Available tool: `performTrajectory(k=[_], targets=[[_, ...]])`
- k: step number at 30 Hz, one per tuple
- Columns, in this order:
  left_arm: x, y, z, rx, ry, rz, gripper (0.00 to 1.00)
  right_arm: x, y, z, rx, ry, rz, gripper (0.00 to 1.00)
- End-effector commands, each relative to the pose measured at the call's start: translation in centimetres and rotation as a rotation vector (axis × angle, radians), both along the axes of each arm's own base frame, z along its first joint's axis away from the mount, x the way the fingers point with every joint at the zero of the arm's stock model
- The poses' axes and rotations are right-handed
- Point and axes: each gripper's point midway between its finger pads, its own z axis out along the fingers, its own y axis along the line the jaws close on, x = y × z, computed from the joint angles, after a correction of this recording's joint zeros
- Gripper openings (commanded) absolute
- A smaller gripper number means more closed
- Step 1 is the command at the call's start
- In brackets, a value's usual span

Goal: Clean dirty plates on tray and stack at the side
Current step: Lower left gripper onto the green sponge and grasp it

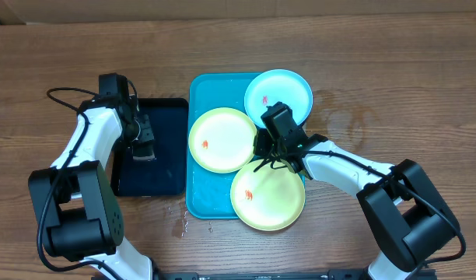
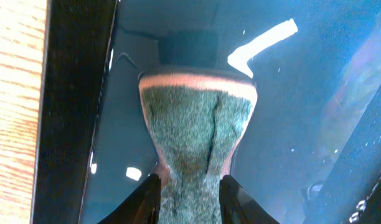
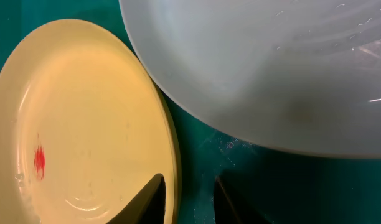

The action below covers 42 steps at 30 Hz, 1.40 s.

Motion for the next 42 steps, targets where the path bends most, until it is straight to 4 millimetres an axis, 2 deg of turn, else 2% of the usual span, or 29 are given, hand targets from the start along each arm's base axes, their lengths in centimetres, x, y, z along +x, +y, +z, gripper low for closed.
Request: performTrajectory(k=[1,13,14,15,16,18,19,22,24,26,30,31,33,34,35,38,39,42], targets=[[-0.2,-0.4,-0.8,-0.013,0.021,-0.019,0.31,0.0,0.0,0.0,-0.006,-0.008,0.002,0.28],[-0.6,-0.9,-2.8,-0.018,0.071,-0.036,0.31,0.1,0.1,0.1,-0.005,-0.012,0.002,0.28],[-0.6,-1.0,-3.0,-0.02,0.073,-0.037,0.29,0.1,0.1,0.1,-0.004,-0.012,0.002,0.28],[-0.5,-1.2,-3.0,-0.026,0.073,-0.041,0.19,0.1,0.1,0.1,-0.005,-0.012,0.002,0.28],[-0.5,-1.3,-3.0,-0.032,0.07,-0.043,0.13,0.1,0.1,0.1,-0.005,-0.012,0.002,0.28],[-0.2,-1.6,-2.7,-0.052,0.056,-0.049,0.08,0.1,0.1,0.1,-0.005,-0.012,0.002,0.28],[0.0,-1.8,-2.5,-0.063,0.05,-0.057,0.05,0.1,0.1,0.1,-0.005,-0.012,0.002,0.28],[0.4,-2.5,-1.5,-0.097,0.023,-0.098,0.04,0.0,0.1,0.1,-0.005,-0.011,0.002,0.28],[0.8,-2.4,-0.4,-0.095,-0.003,-0.098,0.04,0.0,0.1,0.0,-0.006,-0.009,0.002,0.24],[1.1,-2.4,0.9,-0.087,-0.038,-0.101,0.04,0.0,0.0,0.0,-0.007,-0.008,0.002,0.2],[1.8,-2.3,4.2,-0.063,-0.138,-0.13,0.04,0.0,0.0,0.0,-0.006,-0.009,0.002,0.19],[2.0,-2.3,4.9,-0.059,-0.159,-0.131,0.04,0.1,0.1,0.1,-0.005,-0.011,0.002,0.21],[2.1,-2.4,6.3,-0.053,-0.196,-0.136,0.04,0.1,0.1,0.1,-0.002,-0.015,0.002,0.35],[2.2,-2.5,6.8,-0.05,-0.211,-0.14,0.04,0.2,0.2,0.2,0.0,-0.018,0.002,0.36],[2.2,-2.7,7.2,-0.049,-0.22,-0.145,0.04,0.2,0.2,0.2,0.0,-0.018,0.002,0.35],[2.3,-3.3,7.8,-0.044,-0.237,-0.175,0.04,0.2,0.2,0.2,0.0,-0.018,0.002,0.12],[2.3,-3.5,7.9,-0.042,-0.239,-0.188,0.04,0.2,0.2,0.2,0.0,-0.017,0.002,0.07],[2.3,-4.3,7.9,-0.034,-0.239,-0.234,0.04,0.2,0.2,0.2,0.0,-0.017,0.002,0.05]])
